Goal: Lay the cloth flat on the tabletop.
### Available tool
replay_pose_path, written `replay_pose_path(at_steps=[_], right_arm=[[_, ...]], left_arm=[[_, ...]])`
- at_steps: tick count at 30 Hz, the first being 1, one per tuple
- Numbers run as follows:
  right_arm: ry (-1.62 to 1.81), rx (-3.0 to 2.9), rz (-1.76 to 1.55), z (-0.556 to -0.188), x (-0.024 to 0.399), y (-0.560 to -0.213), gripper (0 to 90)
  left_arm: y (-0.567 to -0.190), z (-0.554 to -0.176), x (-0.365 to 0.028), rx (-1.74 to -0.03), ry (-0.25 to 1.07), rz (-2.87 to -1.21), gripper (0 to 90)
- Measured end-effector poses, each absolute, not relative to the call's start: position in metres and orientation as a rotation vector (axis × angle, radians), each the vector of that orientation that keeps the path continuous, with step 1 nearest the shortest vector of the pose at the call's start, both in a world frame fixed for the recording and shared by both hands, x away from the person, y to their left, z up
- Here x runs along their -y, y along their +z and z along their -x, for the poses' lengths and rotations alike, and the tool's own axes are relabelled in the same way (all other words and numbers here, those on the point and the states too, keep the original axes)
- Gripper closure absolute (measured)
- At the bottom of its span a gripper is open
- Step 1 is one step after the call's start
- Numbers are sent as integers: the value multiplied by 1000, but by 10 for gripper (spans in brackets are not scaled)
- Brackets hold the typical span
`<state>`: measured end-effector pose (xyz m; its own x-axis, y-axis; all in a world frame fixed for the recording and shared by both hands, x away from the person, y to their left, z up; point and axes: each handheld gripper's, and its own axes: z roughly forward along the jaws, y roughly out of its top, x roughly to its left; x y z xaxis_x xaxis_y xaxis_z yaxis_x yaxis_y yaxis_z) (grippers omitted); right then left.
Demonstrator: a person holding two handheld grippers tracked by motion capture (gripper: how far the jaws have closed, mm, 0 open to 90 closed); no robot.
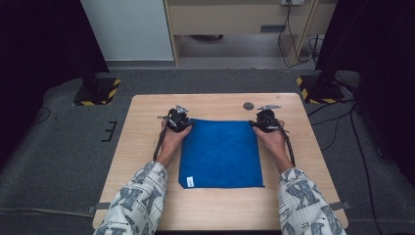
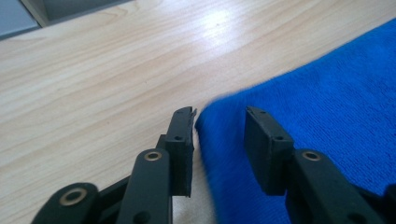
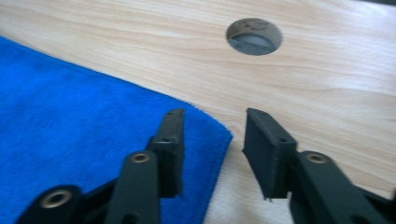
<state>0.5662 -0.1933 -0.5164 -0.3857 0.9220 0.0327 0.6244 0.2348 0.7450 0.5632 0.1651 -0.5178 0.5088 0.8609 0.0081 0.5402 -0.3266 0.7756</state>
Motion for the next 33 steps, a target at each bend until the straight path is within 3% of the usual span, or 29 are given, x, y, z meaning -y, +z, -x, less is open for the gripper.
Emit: replay_pose_path(at_steps=[11, 25, 33], right_arm=[[974, -2074, -1416, -564, 193, -511, 445], [904, -2155, -1317, -551, 165, -500, 184], [961, -2223, -1249, -529, 143, -485, 148]], left_arm=[[-512, -562, -167, -1140, 563, -1986, 529], [-490, -545, -155, -1052, 488, -2047, 226], [-470, -522, -156, -1015, 496, -2072, 141]])
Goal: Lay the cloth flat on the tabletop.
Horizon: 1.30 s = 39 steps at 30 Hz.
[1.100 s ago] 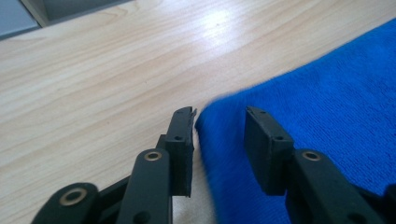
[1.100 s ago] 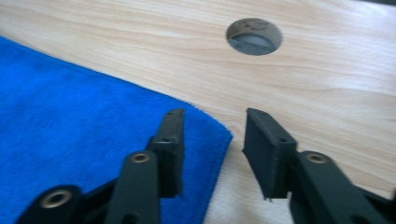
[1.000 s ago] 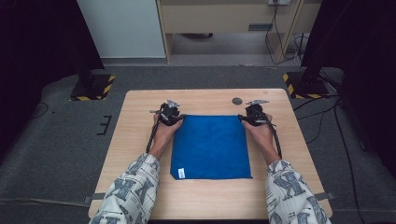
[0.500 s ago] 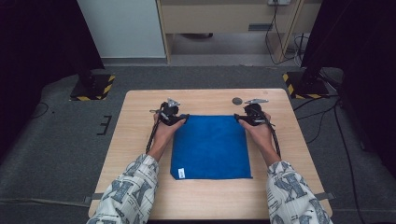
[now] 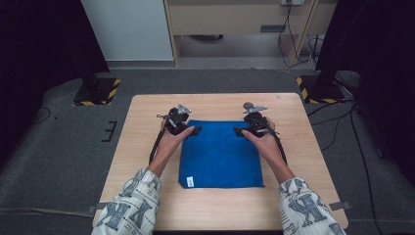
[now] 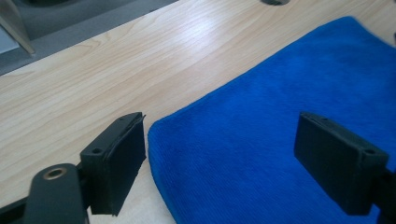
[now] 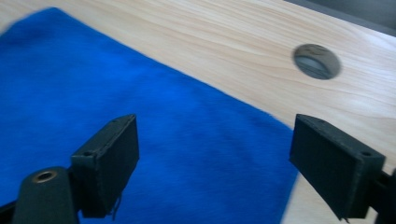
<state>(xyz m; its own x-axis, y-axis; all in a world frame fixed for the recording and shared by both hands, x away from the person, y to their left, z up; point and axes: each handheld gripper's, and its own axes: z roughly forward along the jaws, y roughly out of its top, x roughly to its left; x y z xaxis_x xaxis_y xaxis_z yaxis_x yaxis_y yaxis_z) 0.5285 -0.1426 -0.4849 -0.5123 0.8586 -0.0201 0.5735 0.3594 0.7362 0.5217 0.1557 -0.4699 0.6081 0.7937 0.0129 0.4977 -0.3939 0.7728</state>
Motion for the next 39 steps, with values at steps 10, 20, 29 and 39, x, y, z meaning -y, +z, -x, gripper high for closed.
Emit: replay_pose_path(at_steps=[10, 20, 29, 39], right_arm=[[1033, -2329, -1074, -486, 121, -474, 126], [1126, -2443, -910, -444, 95, -468, 174], [1191, -2503, -768, -412, 63, -474, 168], [1175, -2616, -667, -393, 29, -484, 292]], left_arm=[[-453, -499, -160, -957, 439, -2055, 106], [-454, -492, -172, -963, 421, -1998, 121], [-459, -493, -172, -952, 472, -2018, 164], [-464, -503, -174, -935, 481, -2107, 187]])
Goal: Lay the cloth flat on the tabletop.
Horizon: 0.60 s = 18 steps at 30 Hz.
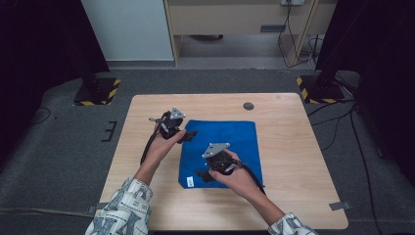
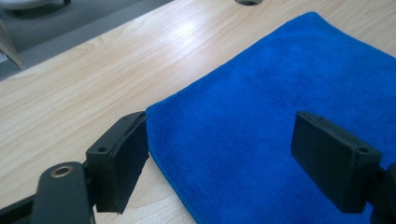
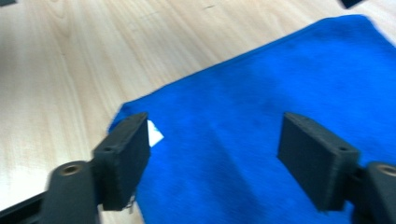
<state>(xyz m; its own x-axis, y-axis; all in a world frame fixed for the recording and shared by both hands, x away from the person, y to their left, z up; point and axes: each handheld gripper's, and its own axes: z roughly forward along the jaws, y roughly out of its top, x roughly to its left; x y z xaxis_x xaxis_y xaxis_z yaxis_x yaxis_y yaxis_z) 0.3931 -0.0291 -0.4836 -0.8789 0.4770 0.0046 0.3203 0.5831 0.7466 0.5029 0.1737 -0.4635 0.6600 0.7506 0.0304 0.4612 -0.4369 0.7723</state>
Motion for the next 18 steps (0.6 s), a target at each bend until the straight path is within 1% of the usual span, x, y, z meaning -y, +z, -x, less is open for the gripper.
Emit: replay_pose_path(at_steps=[3, 7, 9, 12, 18], right_arm=[[1156, -2641, -644, -389, 21, -485, 321], [1185, -2655, -609, -384, 15, -484, 316], [1207, -2662, -603, -382, 14, -483, 332], [1207, -2662, -597, -379, 11, -482, 397], [1212, -2654, -593, -375, 8, -484, 498]], left_arm=[[-464, -507, -175, -930, 467, -2129, 188], [-463, -511, -176, -933, 467, -2116, 200], [-464, -513, -176, -942, 463, -2127, 200], [-464, -517, -178, -954, 464, -2120, 203], [-465, -523, -182, -975, 469, -2097, 217]])
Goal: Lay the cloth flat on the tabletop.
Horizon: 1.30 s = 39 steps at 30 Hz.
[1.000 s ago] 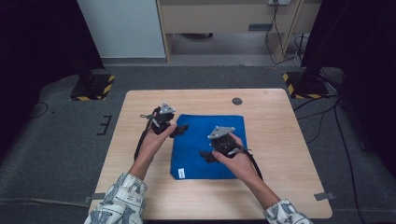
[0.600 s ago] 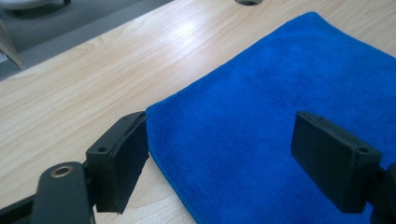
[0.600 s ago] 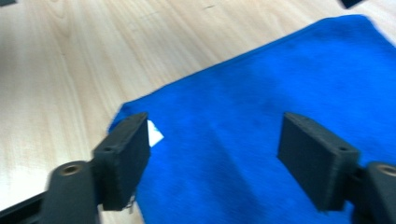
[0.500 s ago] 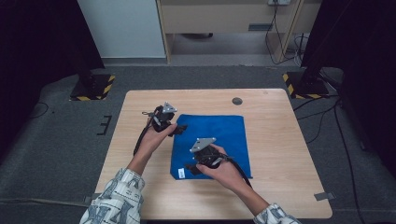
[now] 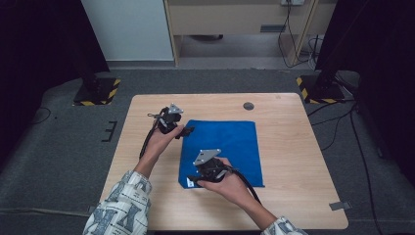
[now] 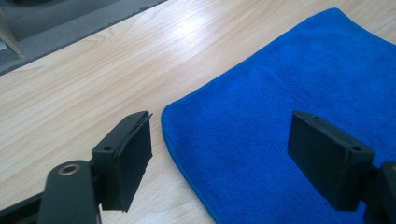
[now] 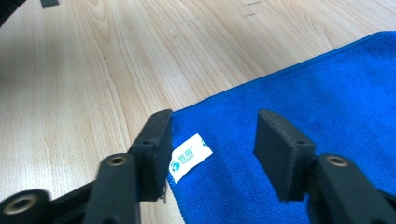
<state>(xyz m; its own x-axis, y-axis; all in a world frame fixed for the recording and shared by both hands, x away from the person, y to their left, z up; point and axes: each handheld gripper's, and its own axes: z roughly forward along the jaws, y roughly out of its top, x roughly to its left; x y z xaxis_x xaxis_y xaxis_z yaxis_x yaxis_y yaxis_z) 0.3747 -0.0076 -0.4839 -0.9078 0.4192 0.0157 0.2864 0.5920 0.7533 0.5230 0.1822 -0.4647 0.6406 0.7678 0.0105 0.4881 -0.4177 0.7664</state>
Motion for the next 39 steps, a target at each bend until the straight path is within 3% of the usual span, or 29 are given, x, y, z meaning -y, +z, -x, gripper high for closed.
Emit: replay_pose_path(at_steps=[18, 26, 33, 37, 39], right_arm=[[1232, -2703, -564, -369, -5, -490, 795], [1204, -2746, -557, -362, -25, -505, 743], [1133, -2742, -582, -362, -38, -519, 629], [1080, -2746, -586, -362, -44, -523, 707], [1058, -2737, -580, -364, -44, -521, 822]], left_arm=[[-471, -520, -188, -990, 443, -2135, 278], [-470, -516, -192, -1012, 476, -2139, 272], [-472, -516, -194, -1005, 466, -2141, 272], [-474, -518, -194, -1001, 460, -2139, 271], [-474, -517, -195, -1003, 456, -2138, 270]])
